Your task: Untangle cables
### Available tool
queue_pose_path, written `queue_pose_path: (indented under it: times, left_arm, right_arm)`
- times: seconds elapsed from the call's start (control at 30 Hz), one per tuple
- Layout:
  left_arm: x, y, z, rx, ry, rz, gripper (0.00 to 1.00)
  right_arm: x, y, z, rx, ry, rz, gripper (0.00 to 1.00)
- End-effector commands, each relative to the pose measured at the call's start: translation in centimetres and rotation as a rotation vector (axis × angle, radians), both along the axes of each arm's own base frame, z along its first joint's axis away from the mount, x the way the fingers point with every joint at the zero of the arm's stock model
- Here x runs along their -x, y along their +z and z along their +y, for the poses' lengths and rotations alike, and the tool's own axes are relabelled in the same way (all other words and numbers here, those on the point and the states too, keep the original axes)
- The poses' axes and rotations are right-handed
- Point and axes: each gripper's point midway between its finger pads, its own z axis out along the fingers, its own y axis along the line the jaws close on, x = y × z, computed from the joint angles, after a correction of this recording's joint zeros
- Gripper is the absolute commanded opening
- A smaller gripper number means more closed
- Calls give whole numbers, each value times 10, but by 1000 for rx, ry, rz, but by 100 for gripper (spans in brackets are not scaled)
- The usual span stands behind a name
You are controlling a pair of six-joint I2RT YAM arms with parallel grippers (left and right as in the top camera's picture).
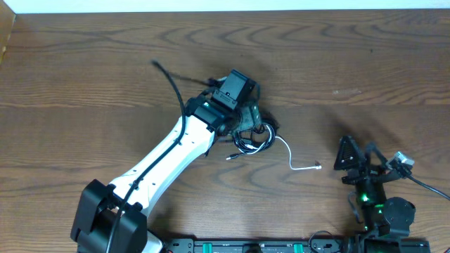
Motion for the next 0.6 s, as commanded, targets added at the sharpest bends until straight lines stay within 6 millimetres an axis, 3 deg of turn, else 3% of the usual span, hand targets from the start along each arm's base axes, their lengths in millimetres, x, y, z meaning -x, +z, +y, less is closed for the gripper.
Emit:
queue_pose_path:
  times: [0.0, 0.2, 0.33, 0.57]
  left_arm:
    - [-11, 3, 21, -321, -434, -162, 91]
    - [-7, 1, 14, -346, -617, -188, 91]
    - [-2, -12, 9, -388, -790, -201, 91]
    - [-22, -43, 8, -454, -793, -225, 91]
  right_arm:
    - [4, 2, 24, -28, 142, -4, 99]
    - [8, 2, 36, -32, 214, -6, 99]
    - [9, 2, 40, -33, 239, -6, 99]
    - [14, 3, 51, -36, 309, -6, 99]
